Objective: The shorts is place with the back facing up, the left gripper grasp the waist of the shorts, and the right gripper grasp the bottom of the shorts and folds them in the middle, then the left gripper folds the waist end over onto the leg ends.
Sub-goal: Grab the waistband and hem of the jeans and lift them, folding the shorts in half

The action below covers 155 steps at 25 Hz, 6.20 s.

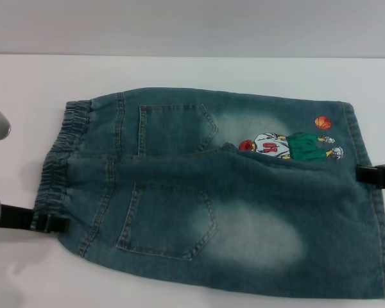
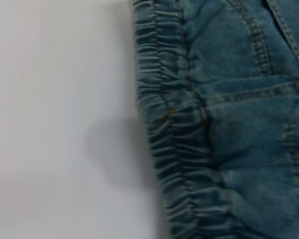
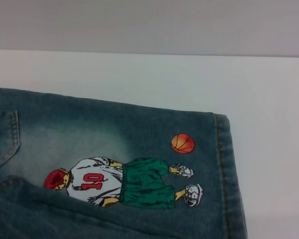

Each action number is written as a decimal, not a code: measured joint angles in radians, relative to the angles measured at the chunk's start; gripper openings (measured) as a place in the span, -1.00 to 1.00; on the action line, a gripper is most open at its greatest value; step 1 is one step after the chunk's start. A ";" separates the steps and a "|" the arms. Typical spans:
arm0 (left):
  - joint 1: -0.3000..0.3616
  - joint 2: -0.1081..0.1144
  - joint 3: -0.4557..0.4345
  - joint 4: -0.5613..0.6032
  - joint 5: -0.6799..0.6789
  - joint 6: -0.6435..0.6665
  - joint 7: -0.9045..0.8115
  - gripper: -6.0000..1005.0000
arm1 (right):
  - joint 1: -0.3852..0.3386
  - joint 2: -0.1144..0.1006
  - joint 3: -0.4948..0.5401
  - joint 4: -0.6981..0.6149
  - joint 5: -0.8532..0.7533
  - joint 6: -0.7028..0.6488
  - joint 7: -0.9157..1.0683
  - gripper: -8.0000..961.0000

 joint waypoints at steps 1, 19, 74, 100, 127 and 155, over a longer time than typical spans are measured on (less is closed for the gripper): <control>-0.001 0.000 0.001 -0.005 0.021 -0.001 -0.004 0.57 | 0.000 0.000 0.000 0.000 0.000 0.000 0.000 0.55; -0.012 0.000 0.019 0.001 0.035 -0.008 -0.006 0.56 | 0.005 -0.001 -0.010 0.000 0.000 0.000 0.000 0.55; -0.062 -0.002 0.035 -0.142 0.035 -0.116 -0.047 -0.99 | 0.024 -0.001 -0.041 0.011 0.001 -0.360 -0.014 0.55; -0.113 -0.002 0.043 -0.110 0.034 -0.117 -0.056 -0.99 | 0.058 0.003 -0.053 0.011 0.105 -0.512 -0.001 0.55; -0.126 -0.002 0.052 -0.107 0.033 -0.112 -0.049 -0.99 | 0.062 0.003 -0.057 -0.016 0.104 -0.513 0.000 0.55; -0.139 -0.002 0.054 -0.104 0.030 -0.113 -0.048 -0.99 | 0.063 0.003 -0.068 -0.050 0.129 -0.488 0.000 0.55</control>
